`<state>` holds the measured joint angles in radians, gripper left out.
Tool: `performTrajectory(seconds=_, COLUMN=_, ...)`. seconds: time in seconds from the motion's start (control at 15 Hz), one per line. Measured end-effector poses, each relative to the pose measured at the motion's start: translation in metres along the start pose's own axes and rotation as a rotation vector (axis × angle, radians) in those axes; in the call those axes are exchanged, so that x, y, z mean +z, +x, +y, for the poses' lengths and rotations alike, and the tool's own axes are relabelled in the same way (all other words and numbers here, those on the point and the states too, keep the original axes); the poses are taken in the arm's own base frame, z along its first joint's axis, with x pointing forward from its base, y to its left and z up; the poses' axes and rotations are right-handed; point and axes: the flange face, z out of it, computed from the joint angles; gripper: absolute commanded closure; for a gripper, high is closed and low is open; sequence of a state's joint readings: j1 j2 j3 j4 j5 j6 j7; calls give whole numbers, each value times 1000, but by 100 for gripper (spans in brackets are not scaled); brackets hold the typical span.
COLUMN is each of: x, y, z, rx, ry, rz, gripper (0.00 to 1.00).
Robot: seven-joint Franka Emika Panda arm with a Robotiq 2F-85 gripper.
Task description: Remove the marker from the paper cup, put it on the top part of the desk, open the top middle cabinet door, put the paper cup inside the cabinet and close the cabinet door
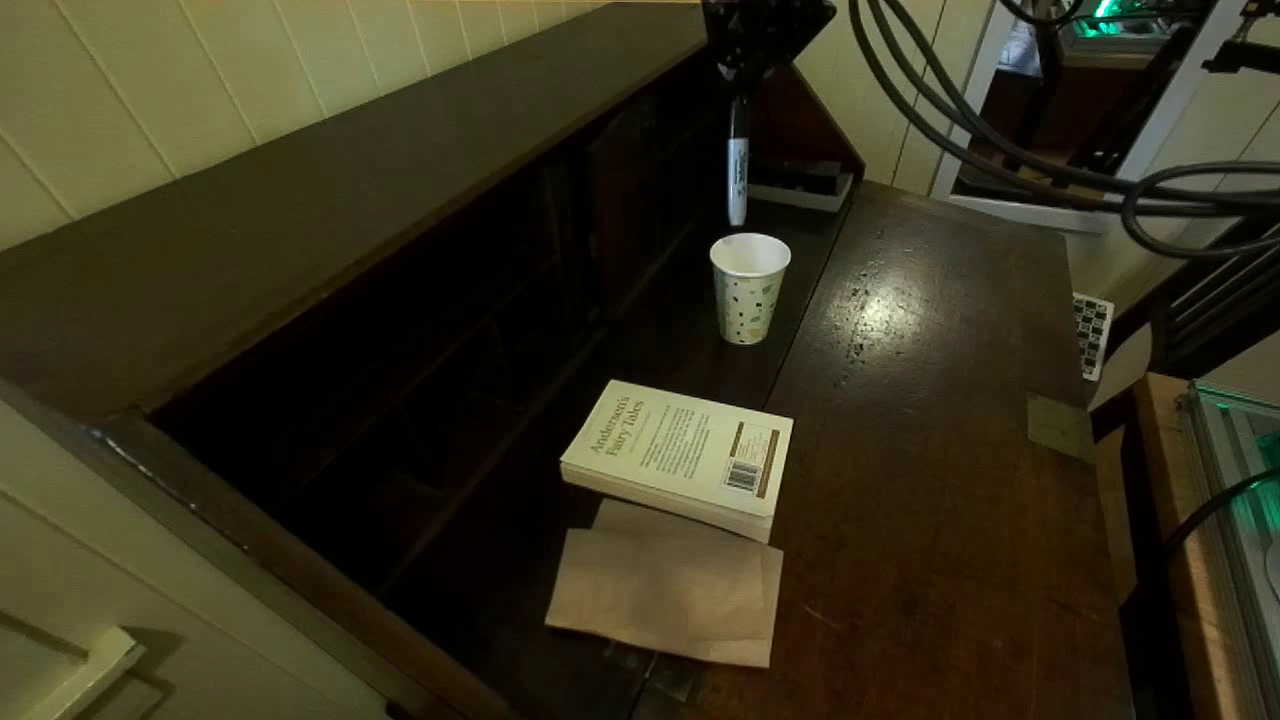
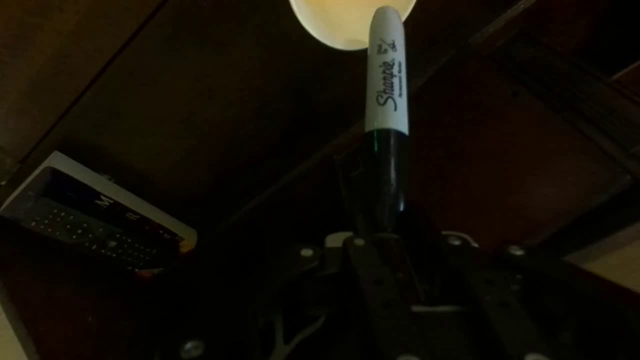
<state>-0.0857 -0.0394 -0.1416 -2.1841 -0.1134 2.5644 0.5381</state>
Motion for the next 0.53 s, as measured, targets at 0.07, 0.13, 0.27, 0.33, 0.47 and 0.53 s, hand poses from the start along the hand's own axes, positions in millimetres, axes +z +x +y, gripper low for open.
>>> performTrajectory(seconds=0.07, x=-8, y=4, z=0, rx=3, ry=6, rz=12, gripper=94)
performTrajectory(seconds=0.13, x=-16, y=8, z=0, rx=4, ry=11, rz=27, gripper=94)
performTrajectory(seconds=0.27, x=-29, y=16, z=3, rx=-7, ry=7, rz=59, gripper=94)
performTrajectory(seconds=0.33, x=-34, y=21, z=5, rx=-15, ry=0, rz=76, gripper=94)
performTrajectory(seconds=0.47, x=-42, y=31, z=11, rx=-36, ry=-20, rz=114, gripper=94)
performTrajectory(seconds=0.53, x=-46, y=36, z=13, rx=-48, ry=-28, rz=137, gripper=94)
